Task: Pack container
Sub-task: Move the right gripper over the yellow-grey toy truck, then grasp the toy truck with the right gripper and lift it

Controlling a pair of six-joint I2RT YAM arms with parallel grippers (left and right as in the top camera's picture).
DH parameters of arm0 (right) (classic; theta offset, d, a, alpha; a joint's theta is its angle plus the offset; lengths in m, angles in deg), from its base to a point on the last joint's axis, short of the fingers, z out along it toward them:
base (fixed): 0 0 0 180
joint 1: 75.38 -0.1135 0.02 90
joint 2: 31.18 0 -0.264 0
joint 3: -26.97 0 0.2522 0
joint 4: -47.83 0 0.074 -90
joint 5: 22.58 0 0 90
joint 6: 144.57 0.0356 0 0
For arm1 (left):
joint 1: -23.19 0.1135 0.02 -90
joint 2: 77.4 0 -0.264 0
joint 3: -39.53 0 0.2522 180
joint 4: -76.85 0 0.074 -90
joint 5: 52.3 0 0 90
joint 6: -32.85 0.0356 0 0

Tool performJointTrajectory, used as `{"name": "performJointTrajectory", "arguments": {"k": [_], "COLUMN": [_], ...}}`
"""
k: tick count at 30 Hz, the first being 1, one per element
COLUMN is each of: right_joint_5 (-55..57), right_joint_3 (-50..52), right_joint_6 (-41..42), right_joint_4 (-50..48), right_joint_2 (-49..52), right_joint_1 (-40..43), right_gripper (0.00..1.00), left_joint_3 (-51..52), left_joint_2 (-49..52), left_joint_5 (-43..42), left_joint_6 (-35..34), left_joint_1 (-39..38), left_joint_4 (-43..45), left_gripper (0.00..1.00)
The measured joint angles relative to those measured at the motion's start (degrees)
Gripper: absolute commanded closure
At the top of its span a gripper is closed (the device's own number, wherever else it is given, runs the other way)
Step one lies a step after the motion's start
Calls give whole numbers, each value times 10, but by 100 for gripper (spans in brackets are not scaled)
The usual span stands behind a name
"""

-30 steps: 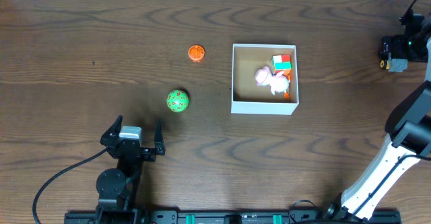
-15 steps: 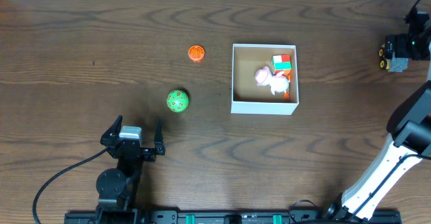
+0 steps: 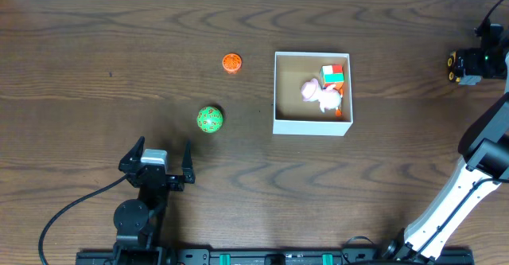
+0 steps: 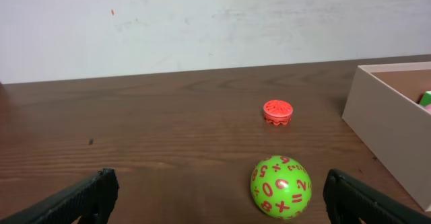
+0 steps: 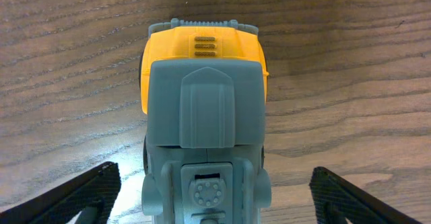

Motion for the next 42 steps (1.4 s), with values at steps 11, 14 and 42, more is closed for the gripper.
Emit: {"name": "performJointTrajectory", "arguments": {"k": [11, 14, 42], "right_joint_5": [-2, -2, -26], "right_joint_3": [0, 0, -138], "right_joint_6": [-3, -3, 11], "right_joint_4": [-2, -2, 95], "right_joint_2": [0, 0, 0], "right_joint_1": [0, 0, -54], "right_gripper": [41, 52, 64], "left_joint_3": [0, 0, 0], "left_joint_2": [0, 0, 0], "left_joint_5": [0, 0, 0], "left_joint_6": [0, 0, 0], "left_joint_1": [0, 0, 0], "left_joint_4": [0, 0, 0], "left_gripper": [2, 2, 2]}}
